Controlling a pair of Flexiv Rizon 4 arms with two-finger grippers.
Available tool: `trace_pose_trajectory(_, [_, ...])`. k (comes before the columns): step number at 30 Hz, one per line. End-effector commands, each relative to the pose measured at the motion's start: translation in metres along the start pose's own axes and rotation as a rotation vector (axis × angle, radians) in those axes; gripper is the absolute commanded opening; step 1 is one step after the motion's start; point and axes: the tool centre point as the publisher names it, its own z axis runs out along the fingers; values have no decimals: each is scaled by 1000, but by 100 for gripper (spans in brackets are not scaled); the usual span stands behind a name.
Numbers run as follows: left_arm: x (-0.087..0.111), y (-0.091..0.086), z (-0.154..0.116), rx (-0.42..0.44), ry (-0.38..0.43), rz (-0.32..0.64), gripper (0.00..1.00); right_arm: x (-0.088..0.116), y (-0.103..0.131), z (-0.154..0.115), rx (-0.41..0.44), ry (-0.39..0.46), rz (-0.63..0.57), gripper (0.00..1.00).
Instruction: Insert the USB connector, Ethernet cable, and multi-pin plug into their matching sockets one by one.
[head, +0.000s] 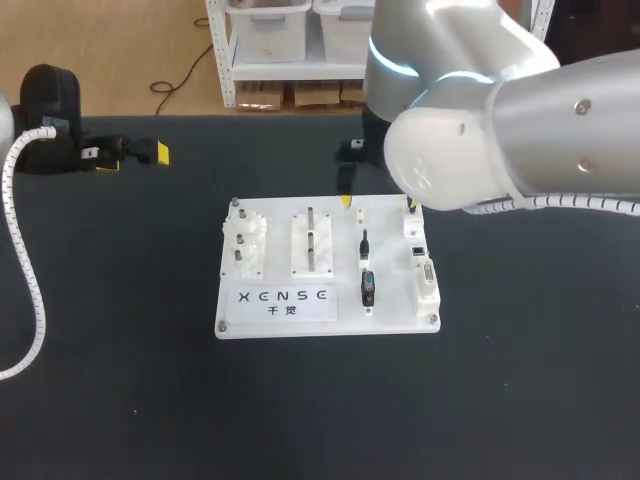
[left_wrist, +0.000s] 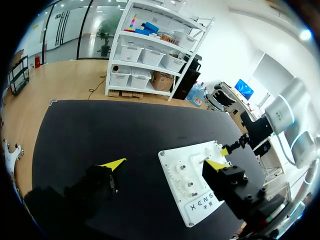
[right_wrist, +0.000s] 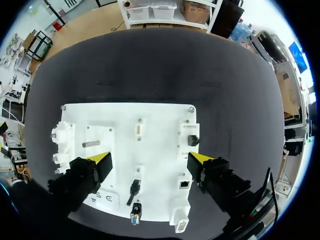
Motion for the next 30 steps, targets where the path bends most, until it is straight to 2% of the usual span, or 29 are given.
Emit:
trace_pose_trajectory(1, [0, 0, 0, 0, 0, 0, 100, 7, 6, -3, 0, 3, -4, 100])
trace_pose_trajectory(16, [0, 0, 0, 0, 0, 0, 100, 45, 21, 5, -54, 46, -3, 100])
trace_pose_trajectory(25, [0, 0, 0, 0, 0, 0, 100, 58, 19, 12, -53, 67, -8, 100])
trace_pose_trajectory(30, [0, 0, 0, 0, 0, 0, 100, 59, 17, 16, -19, 54, -18, 100])
